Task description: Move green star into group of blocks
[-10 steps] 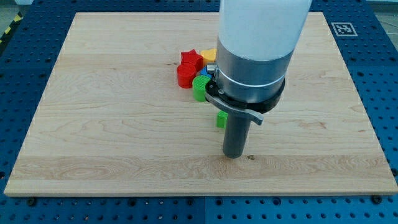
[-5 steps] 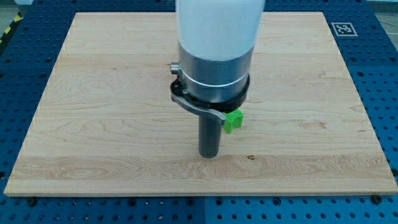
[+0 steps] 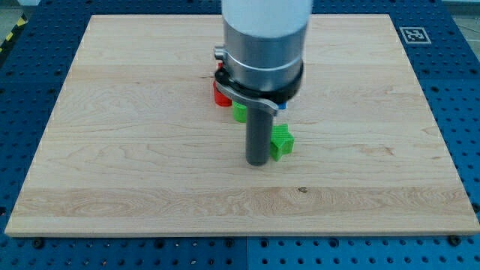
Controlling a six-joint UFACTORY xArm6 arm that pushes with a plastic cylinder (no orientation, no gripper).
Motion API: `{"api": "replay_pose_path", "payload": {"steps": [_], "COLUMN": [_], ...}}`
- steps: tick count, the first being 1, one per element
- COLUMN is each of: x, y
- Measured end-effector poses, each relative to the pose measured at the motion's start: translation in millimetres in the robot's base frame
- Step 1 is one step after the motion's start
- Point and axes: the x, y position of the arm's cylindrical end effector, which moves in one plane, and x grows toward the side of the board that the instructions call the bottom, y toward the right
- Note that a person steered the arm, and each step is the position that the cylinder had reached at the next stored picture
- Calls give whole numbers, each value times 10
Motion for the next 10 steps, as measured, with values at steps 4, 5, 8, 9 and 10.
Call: {"api": "replay_pose_path", "payload": {"steps": [4,5,8,9,10], "x": [-13,-15,-63,-63,-63], "y": [99,123,176,377,383]}}
